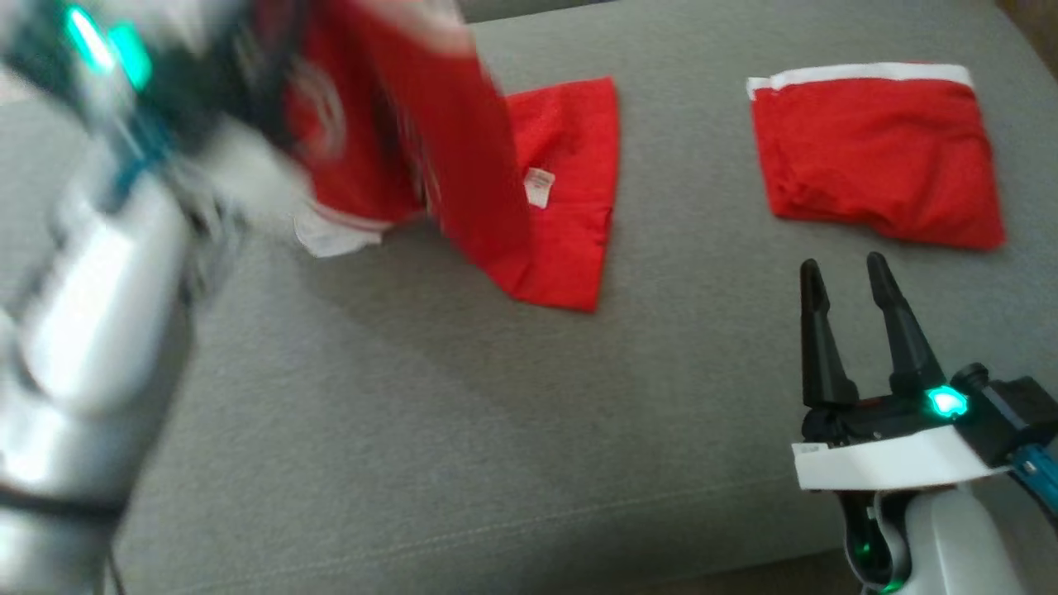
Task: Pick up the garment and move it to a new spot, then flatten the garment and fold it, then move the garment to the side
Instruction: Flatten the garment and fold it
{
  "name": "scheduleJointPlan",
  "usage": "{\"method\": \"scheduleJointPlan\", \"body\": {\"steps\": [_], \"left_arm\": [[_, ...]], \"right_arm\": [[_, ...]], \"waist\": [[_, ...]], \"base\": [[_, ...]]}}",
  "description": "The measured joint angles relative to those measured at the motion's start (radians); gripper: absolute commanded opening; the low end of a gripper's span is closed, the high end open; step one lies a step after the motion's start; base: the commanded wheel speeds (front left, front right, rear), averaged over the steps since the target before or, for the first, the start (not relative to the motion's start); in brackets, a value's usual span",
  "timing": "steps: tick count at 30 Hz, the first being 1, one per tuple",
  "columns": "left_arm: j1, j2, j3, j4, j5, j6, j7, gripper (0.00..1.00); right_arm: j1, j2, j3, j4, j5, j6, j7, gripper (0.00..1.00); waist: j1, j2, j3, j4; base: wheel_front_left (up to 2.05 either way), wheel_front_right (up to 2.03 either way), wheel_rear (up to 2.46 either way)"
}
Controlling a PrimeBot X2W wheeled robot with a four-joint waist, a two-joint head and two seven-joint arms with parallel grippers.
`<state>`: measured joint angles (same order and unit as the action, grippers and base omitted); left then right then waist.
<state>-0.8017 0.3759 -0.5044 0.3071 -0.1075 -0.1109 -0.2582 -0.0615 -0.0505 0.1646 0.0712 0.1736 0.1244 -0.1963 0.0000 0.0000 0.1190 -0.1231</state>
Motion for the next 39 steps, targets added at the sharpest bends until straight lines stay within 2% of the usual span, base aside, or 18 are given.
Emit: {"method": "scheduleJointPlan", "body": {"steps": [6, 9, 14, 15, 16, 17, 18, 24, 27, 29, 32, 35, 39], "left_arm": [[0.325, 0.07, -0.103, 0.025, 0.006, -0.005, 0.002, 0.0], [0.395, 0.091, -0.153, 0.028, 0.021, -0.01, 0.002, 0.0], [0.452, 0.087, -0.236, 0.089, 0.039, -0.013, 0.003, 0.0], [0.462, 0.083, -0.238, 0.11, 0.04, -0.012, 0.012, 0.14], [0.462, 0.083, -0.238, 0.11, 0.04, -0.012, 0.012, 0.14], [0.47, 0.078, -0.237, 0.132, 0.04, -0.006, 0.015, 0.62], [0.474, 0.071, -0.234, 0.152, 0.036, 0.01, 0.015, 1.0], [0.474, 0.004, -0.175, 0.191, -0.023, 0.095, 0.014, 1.0], [0.474, -0.027, -0.109, 0.173, -0.08, 0.147, 0.01, 1.0], [0.484, -0.054, -0.044, 0.114, -0.14, 0.173, 0.01, 1.0], [0.539, -0.114, 0.06, -0.062, -0.199, 0.209, 0.009, 1.0], [0.636, -0.158, 0.116, -0.183, -0.195, 0.229, 0.008, 1.0], [0.789, -0.207, 0.17, -0.245, -0.17, 0.243, 0.009, 1.0]], "right_arm": [[0.0, 0.0, -0.007, 0.007, 0.0, 0.0, 0.001, 1.0], [0.0, 0.0, -0.01, 0.009, -0.002, 0.0, 0.002, 1.0], [0.0, 0.0, -0.013, 0.017, -0.011, 0.0, 0.015, 1.0], [0.0, 0.0, -0.012, 0.018, -0.011, 0.0, 0.019, 1.0], [0.0, 0.0, -0.012, 0.018, -0.011, 0.0, 0.019, 1.0], [0.0, 0.0, -0.011, 0.018, -0.011, 0.0, 0.024, 1.0], [0.0, 0.0, -0.011, 0.018, -0.011, 0.0, 0.026, 1.0], [0.002, 0.0, -0.011, 0.016, -0.013, 0.0, 0.046, 1.0], [0.004, 0.0, -0.025, 0.009, -0.021, 0.0, 0.046, 1.0], [0.007, 0.0, -0.037, 0.002, -0.021, 0.0, 0.046, 1.0], [0.024, 0.0, -0.045, -0.005, -0.021, 0.0, 0.046, 1.0], [0.049, 0.0, -0.057, -0.006, -0.029, 0.0, 0.046, 1.0], [0.076, 0.0, -0.072, -0.006, -0.037, 0.0, 0.046, 1.0]], "waist": [[0.0, 0.0, -0.002, 0.071], [0.0, 0.0, -0.003, 0.099], [0.0, 0.0, -0.012, 0.136], [0.0, 0.0, -0.015, 0.14], [0.0, 0.0, -0.015, 0.14], [0.0, 0.0, -0.018, 0.144], [0.0, 0.0, -0.021, 0.146], [0.0, 0.0, -0.04, 0.159], [0.0, 0.0, -0.051, 0.165], [0.0, 0.0, -0.06, 0.169], [0.0, 0.0, -0.072, 0.176], [0.0, 0.0, -0.079, 0.184], [0.0, 0.0, -0.085, 0.197]], "base": [[0.0, 0.0, 0.0], [0.0, 0.0, 0.0], [0.0, 0.0, 0.0], [0.0, 0.0, 0.0], [0.0, 0.0, 0.0], [0.0, 0.0, 0.0], [0.0, 0.0, 0.0], [0.0, 0.0, 0.0], [0.0, 0.0, 0.0], [0.0, 0.0, 0.0], [0.0, 0.0, 0.0], [0.0, 0.0, 0.0], [0.0, 0.0, 0.0]]}}
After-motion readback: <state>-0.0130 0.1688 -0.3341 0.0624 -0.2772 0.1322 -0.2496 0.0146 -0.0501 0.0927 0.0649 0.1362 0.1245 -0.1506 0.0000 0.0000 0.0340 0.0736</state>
